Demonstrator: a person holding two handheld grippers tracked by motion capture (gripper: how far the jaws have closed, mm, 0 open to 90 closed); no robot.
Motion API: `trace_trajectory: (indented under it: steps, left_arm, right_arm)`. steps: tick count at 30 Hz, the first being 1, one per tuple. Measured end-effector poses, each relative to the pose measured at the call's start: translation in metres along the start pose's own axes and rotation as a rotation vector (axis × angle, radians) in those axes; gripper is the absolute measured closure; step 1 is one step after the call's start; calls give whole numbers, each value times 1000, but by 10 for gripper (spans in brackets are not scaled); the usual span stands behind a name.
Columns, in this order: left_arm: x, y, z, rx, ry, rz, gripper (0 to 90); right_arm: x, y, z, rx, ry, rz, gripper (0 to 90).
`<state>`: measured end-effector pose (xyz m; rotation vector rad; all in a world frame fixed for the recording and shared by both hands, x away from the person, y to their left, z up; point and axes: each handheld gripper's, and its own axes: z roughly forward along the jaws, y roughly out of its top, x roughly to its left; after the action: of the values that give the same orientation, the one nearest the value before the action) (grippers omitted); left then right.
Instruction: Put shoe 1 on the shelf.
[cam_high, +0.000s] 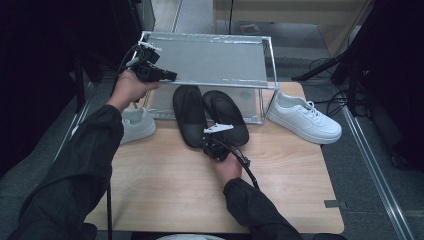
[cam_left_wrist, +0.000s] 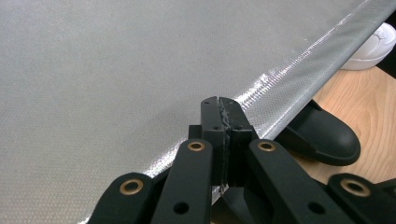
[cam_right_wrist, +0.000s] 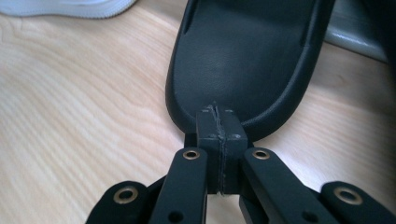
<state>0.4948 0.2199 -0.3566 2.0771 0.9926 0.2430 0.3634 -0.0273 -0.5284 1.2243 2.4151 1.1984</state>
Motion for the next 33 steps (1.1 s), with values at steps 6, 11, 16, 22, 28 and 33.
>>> trace_trajectory:
  steps: [6, 11, 16, 22, 28, 33]
  left_arm:
    - [2, 0, 0, 1, -8, -5, 900]
    - [1, 1, 0, 6, -9, -1, 900]
    - [0, 2, 0, 10, -3, 4, 900]
    - [-1, 2, 1, 13, 5, 8, 900]
    - [1, 1, 1, 8, -4, 5, 900]
    - [2, 1, 0, 6, -13, -3, 900]
  right_arm:
    - [7, 14, 19, -7, 10, 17, 900]
    - [15, 31, 31, -37, 23, 30, 900]
    - [12, 51, 37, -62, -19, 30, 900]
    - [-1, 63, 49, -83, -16, 76, 900]
    - [-10, 72, 56, -76, -26, 95, 900]
    - [-12, 69, 46, -53, 4, 84, 900]
